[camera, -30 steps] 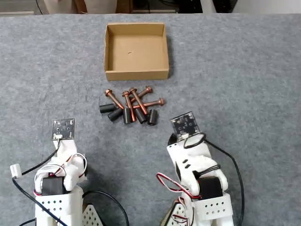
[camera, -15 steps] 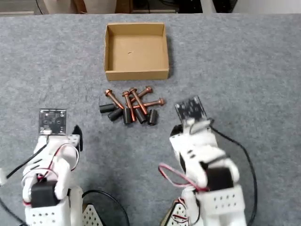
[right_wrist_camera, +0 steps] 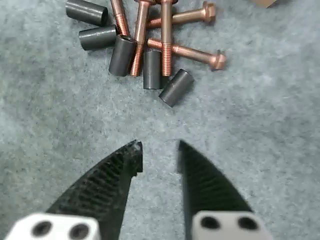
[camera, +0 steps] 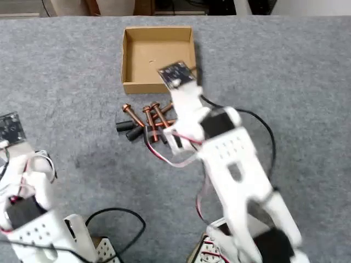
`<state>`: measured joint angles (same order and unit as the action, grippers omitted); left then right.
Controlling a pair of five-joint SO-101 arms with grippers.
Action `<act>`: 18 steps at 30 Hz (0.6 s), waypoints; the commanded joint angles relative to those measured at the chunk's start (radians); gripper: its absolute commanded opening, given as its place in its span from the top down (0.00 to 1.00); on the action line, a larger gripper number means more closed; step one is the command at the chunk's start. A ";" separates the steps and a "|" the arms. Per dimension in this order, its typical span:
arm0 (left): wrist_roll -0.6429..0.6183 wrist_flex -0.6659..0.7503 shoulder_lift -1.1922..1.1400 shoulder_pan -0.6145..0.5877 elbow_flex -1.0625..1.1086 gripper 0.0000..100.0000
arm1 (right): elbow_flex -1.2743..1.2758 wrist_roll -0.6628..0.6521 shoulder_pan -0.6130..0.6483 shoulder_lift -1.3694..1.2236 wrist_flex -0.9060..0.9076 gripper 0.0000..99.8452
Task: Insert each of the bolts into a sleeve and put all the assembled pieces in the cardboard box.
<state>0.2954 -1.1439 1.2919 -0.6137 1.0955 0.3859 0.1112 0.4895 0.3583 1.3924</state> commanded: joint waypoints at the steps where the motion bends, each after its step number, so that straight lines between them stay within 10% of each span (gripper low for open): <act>1: -0.002 0.009 -0.084 -0.029 -0.049 0.97 | -0.142 0.020 0.015 -0.186 0.006 0.84; 18: -0.190 -0.061 -0.114 0.064 0.011 0.77 | -0.328 0.163 0.005 -0.615 -0.002 0.95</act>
<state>0.1281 -1.1853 1.1830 -0.6030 1.1124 0.1143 0.2386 0.4895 -0.2447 1.3909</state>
